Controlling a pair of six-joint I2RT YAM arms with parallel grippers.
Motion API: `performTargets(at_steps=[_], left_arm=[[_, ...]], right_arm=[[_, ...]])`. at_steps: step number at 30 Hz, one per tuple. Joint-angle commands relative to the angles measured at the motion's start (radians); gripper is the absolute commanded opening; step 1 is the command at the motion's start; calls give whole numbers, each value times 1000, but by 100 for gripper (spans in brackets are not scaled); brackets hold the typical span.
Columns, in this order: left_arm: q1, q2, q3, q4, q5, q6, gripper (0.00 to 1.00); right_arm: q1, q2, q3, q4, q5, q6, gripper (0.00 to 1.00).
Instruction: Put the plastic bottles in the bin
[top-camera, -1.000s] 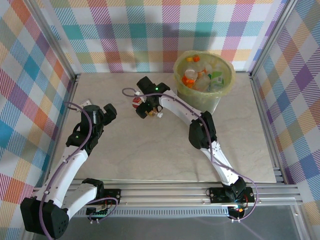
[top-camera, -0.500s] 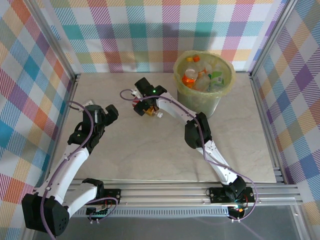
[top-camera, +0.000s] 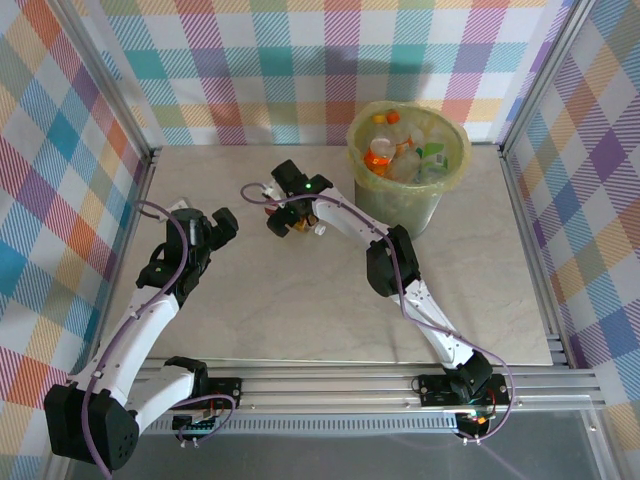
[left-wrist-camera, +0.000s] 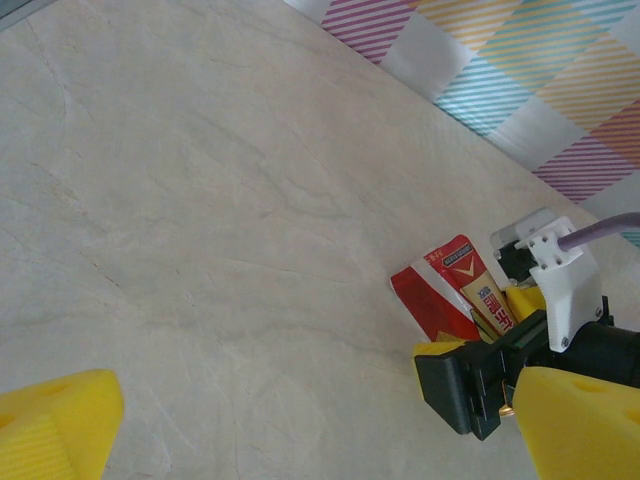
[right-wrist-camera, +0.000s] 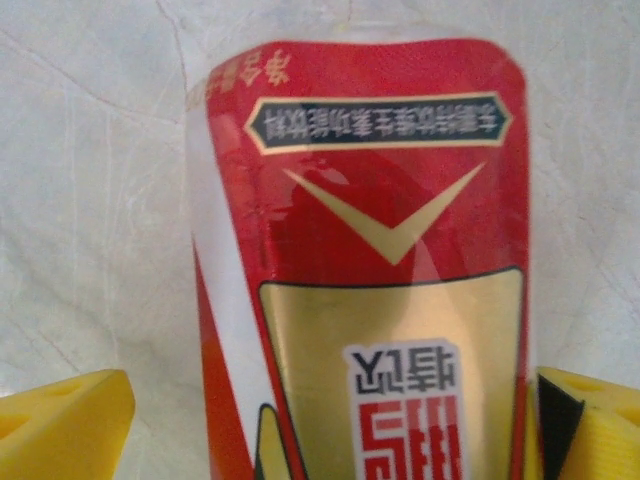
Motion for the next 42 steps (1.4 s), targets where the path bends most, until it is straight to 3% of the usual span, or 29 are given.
performTargets(at_steps=[1,10,19,27,34,38,42], left_arm=[[16,3,-18,33,3,-10,100],[16,-7,-18,30,-5,-9,100],[17,-33,-19,12,-38,-3,100],[18,-103,-26,11,-73,-4,100],[18,-111,-26,-15,-59,-5,100],[18,-105,-21,-7,-24,4,100],[18,-102,-16,40,6,26,100]], right_arm=[[0,24,30,-24,-44,11,90],[29,-30,21,-56,-57,33,60],[52,-227,19,-110,-79,187,44],[53,-480,35,-162,-56,316,43],[38,-691,25,-196,146,334,44],[-32,-781,-29,-211,240,373,45],[-166,-874,-146,-187,230,458,45]])
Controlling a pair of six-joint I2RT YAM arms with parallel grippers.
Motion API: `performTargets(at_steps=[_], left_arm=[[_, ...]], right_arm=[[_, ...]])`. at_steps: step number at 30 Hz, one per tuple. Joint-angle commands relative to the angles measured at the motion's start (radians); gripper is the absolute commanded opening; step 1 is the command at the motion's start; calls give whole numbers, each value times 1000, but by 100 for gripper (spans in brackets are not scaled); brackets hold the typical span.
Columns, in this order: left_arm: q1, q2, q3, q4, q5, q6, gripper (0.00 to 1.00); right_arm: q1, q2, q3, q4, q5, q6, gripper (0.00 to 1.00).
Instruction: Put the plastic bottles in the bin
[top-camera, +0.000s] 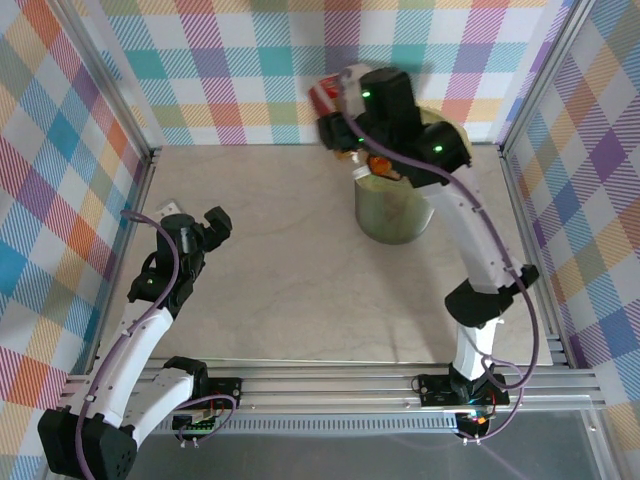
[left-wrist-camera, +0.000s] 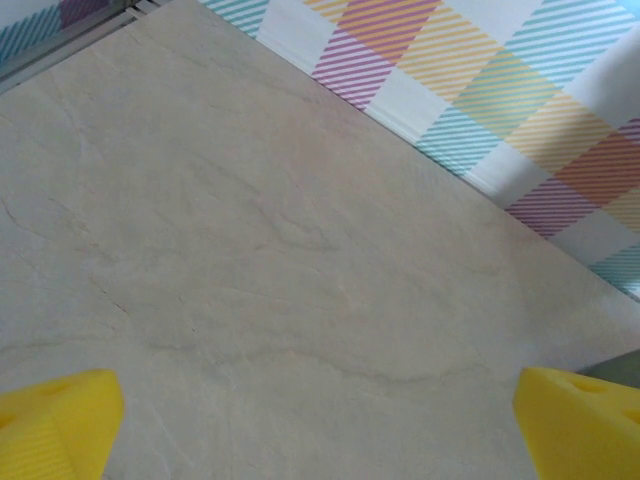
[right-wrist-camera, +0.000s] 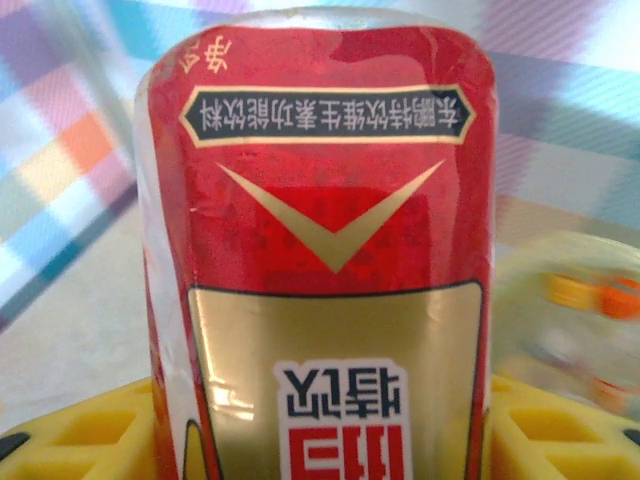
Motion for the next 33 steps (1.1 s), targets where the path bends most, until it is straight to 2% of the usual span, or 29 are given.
performTargets(at_steps=[1,7,11,19,25,33], left_arm=[[17,1,-3,48,36,27,100],[18,2,-5,78,67,51,100],[17,6,-8,94,80,67,100],[18,-5,-15,111,78,110,100],[17,-14,-40,131,80,105,100],[17,-4,-37,139,85,104,100]], right_arm=[[-104,-47,-77,-17,51,104,46],[-265,-86,-162,-17,34,199,46],[-329,-62,-187,-25,-11,249,46],[-354,96,-67,-83,-16,278,47],[-358,226,93,-170,42,284,48],[-358,264,95,-184,88,284,55]])
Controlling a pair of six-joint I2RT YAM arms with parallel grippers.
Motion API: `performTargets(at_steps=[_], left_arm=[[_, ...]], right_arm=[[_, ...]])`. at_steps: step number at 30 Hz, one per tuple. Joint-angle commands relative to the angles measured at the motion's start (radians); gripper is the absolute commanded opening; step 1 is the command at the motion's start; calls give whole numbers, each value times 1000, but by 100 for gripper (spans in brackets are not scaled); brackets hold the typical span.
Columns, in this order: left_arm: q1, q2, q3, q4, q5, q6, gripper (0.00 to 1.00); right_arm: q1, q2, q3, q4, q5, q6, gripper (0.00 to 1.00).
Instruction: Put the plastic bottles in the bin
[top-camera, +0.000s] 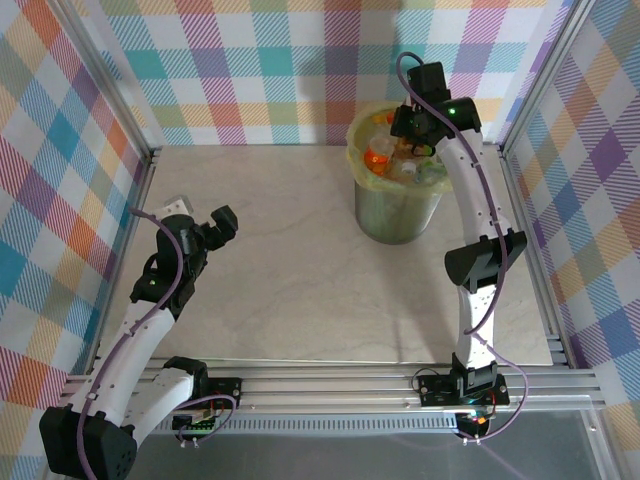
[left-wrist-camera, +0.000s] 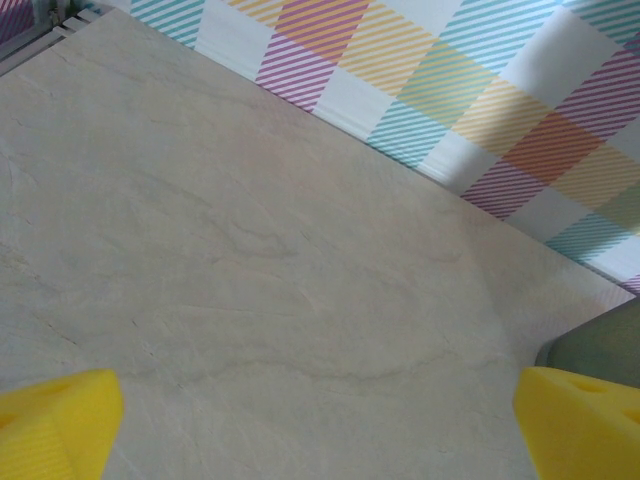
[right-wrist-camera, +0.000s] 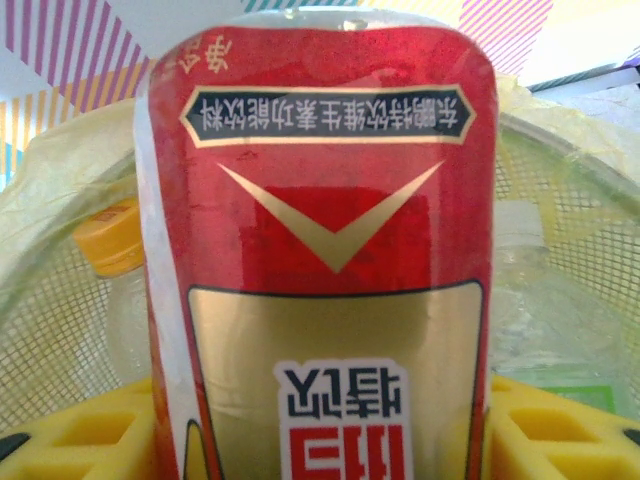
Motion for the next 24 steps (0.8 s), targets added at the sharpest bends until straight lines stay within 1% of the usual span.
performTargets(at_steps=[1,6,8,12,20,24], left_arm=[[17,-5,-5,36,8,20,100],[17,-3,-4,29,5,23,100],[18,-2,-2,29,4,22,100],[18,-1,-3,29,4,22,100],[18,6,8,25,1,20,100],[17,13,16,20,3,17,100]], right_arm=[[-3,-2,26,-29,31,13,58],[-2,-12,5,-37,40,7,78],[-2,-17,2,-37,39,4,82],[-2,-29,1,-36,26,-4,83],[3,-69,-2,-41,7,-17,82],[5,-94,-1,-52,-17,-30,89]])
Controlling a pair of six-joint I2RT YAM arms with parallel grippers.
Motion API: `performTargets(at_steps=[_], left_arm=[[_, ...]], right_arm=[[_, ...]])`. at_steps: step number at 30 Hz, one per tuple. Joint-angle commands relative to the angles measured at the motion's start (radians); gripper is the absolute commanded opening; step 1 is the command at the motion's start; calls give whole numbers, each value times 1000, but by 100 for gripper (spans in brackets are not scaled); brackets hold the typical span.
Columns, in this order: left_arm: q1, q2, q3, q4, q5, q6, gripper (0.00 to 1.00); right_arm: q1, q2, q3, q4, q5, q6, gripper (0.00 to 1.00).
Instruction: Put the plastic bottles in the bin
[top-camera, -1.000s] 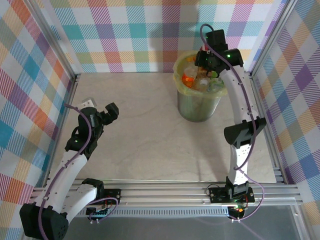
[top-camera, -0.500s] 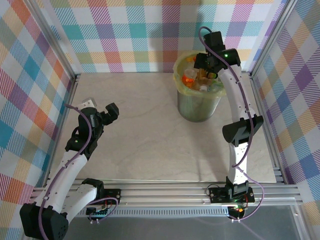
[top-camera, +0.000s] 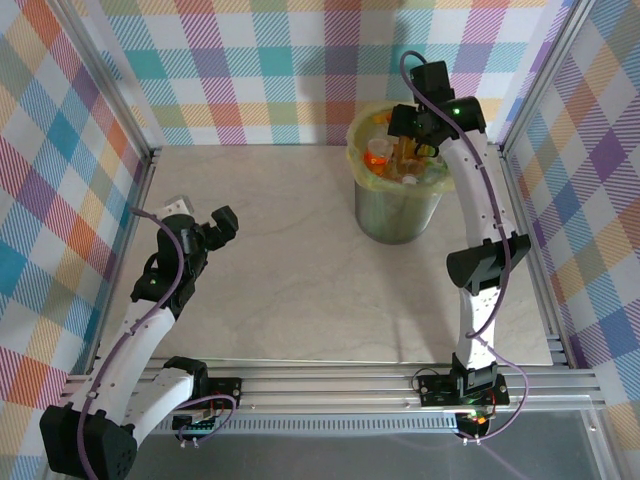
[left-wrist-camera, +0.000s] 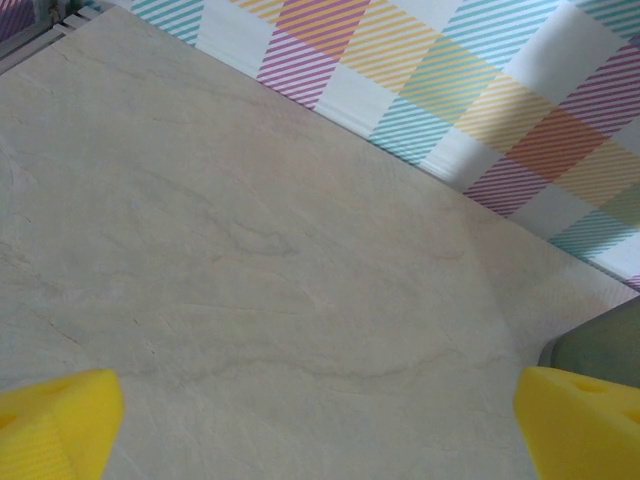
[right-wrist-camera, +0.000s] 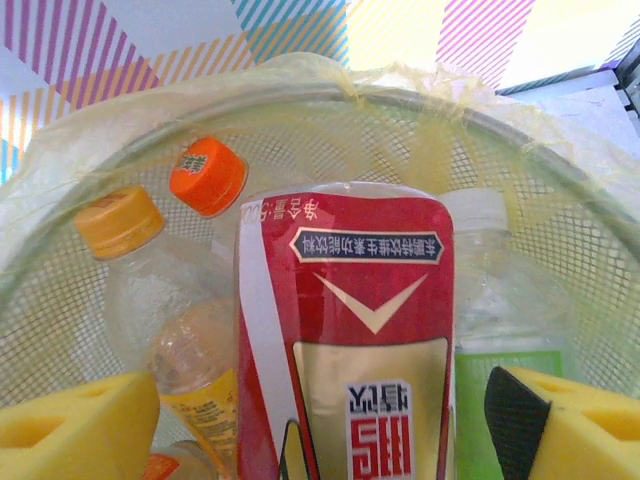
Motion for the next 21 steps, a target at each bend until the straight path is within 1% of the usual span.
performTargets(at_steps=[1,5,8,11,16,21], left_arm=[[17,4,19,19,3,14,100],[18,-2,21,10,-2,19,100],[17,-10,25,2,-5,21,100],[18,-25,24,-13,-19,28,100],[18,-61,13,-48,-54,38,100],[17,-126,-25,-68,-55,58,100]], right_arm=[[6,-68,0,-24,-26,-25,91],[7,-115,-10,-46,-23,-34,99],[15,-199,-110,-28,-15,-39,100],[25,-333,-310,44,-17,-34,100],[27,-643,-749,232,-38,-4,100],[26,-909,-1074,307,-22,27,100]])
